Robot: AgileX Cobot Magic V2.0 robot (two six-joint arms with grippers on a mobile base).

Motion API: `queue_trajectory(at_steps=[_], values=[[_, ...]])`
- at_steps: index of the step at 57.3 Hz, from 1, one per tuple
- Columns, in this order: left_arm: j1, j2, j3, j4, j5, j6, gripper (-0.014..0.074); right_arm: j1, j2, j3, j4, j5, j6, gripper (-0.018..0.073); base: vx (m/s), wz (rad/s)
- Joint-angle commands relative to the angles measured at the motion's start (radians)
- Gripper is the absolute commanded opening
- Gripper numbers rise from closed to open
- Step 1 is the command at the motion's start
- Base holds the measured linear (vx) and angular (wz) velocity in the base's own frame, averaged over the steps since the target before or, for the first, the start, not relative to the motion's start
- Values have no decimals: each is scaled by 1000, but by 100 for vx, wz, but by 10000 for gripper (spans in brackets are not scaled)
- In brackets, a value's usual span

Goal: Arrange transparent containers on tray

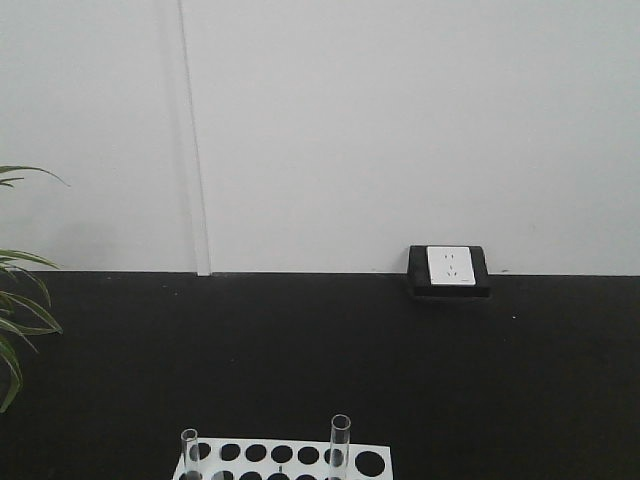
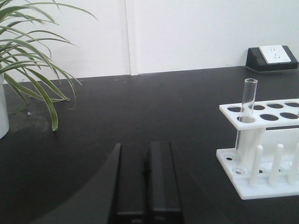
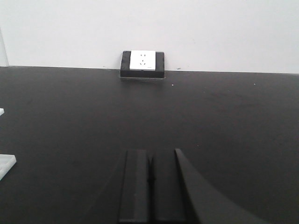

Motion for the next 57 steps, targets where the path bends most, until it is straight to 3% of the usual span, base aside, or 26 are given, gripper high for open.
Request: queue_trajectory(at_steps=[1, 57], values=[[2, -14, 28, -6, -82, -5, -7, -3, -1, 9, -12, -83, -3, -11, 0, 0], [2, -14, 28, -6, -82, -4, -7, -3, -1, 9, -12, -86, -3, -11, 0, 0]])
